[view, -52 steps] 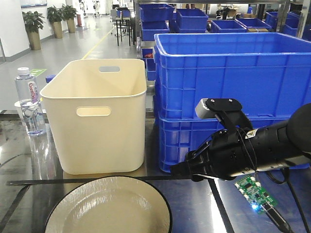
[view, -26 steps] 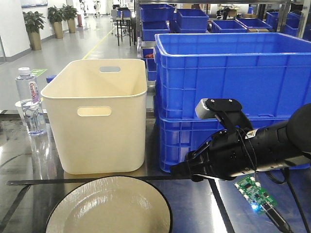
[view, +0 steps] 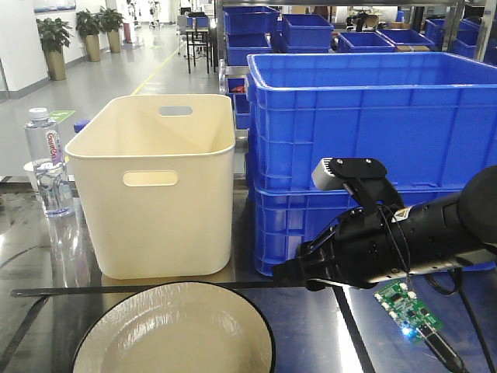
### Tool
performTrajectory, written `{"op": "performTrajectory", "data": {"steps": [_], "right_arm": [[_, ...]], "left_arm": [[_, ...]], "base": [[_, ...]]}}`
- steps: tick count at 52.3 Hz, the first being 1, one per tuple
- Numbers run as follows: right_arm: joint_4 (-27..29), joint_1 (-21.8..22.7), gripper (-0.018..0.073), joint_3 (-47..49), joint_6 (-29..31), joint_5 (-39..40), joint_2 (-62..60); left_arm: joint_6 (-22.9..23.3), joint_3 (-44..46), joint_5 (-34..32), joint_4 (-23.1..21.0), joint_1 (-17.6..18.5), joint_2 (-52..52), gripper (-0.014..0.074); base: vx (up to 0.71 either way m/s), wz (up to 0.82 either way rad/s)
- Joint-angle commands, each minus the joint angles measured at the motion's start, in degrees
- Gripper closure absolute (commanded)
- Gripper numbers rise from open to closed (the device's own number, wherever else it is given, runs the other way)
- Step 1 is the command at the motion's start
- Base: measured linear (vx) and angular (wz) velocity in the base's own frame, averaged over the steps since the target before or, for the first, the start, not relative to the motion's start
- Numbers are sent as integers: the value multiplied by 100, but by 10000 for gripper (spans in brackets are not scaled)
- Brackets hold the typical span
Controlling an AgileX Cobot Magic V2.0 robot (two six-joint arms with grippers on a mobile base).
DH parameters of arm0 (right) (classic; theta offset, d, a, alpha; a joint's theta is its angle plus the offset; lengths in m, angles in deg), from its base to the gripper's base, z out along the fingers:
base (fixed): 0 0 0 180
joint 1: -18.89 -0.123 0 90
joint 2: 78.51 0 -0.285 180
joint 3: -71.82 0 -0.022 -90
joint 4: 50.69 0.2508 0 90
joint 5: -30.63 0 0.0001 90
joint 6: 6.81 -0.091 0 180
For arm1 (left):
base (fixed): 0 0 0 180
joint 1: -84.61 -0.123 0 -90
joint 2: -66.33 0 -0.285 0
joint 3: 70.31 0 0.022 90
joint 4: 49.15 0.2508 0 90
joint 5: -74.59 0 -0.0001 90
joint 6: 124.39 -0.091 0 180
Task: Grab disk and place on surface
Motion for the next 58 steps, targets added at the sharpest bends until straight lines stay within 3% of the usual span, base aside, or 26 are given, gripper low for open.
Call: {"op": "performTrajectory", "data": {"steps": [1,45,58], "right_arm": [[139,8,50,168,40,246,-221],[143,8,54,168,40,242,-221],[407,4,179,168,-5,64,-290]], "left_arm": [[56,103,-443,30,-3,80,605],[56,103,-447,25,-3,80,605],[56,103,-447,25,-3,80,605]], "base": [[0,0],[0,0],[0,0]]}}
